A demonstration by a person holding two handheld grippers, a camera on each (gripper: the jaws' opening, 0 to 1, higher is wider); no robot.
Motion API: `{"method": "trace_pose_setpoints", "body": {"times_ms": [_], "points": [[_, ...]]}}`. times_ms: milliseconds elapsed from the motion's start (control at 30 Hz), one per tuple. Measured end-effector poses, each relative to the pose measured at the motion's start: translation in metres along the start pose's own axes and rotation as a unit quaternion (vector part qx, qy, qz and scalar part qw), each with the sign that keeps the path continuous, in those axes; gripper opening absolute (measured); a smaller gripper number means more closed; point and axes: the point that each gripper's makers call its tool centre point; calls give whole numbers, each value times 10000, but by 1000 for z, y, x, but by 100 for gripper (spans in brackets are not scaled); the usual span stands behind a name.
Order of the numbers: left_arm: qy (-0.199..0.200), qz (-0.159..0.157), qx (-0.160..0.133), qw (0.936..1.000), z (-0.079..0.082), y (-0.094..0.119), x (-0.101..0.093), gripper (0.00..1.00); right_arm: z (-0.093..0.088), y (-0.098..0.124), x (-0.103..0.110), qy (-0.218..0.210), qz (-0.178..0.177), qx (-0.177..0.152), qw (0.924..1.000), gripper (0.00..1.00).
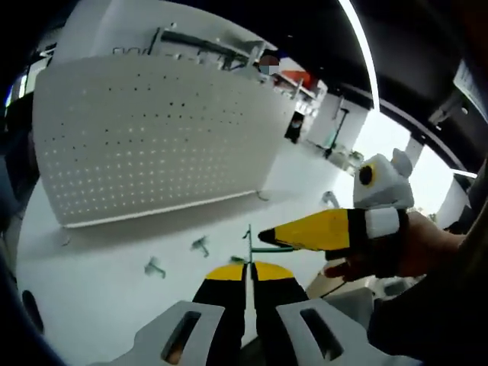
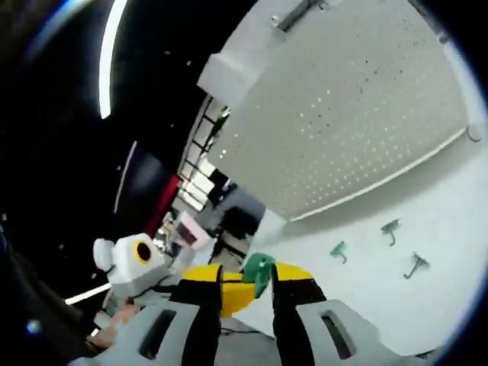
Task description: Insert the hook assembly into the mounting plate slot until the hook locks in place.
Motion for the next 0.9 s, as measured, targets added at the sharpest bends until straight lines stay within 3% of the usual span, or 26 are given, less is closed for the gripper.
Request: {"method": "trace_pose_setpoints", "body": {"times_ms": [33,167,267,433,900], "points": [[-48,30,-31,10000,1,1,0,2,0,0,0,-160,31,-8,9999,18],[-156,109,-132,9997,6,2,0,2,4,1,-5,5,-100,-74,9999,18],[-162,106,-200,9996,9,2,-1,2,2,1,-6,-105,-86,-66,9999,17],[-171,48,-202,9996,9,-1,-4,2,0,0,-5,-416,-14,-133,9990,14],[-229,69,-169,9996,10,-2,-3,2,-4,-2,-11,-599,-70,-67,9982,7]]}}
Point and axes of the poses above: the point that each gripper's makers call its tool centre point, and the gripper's own axes: y roughly backward along the fingers, x roughly to its left, z roughly out of its top, and after that the axes turned 1 degree about z, right-handed
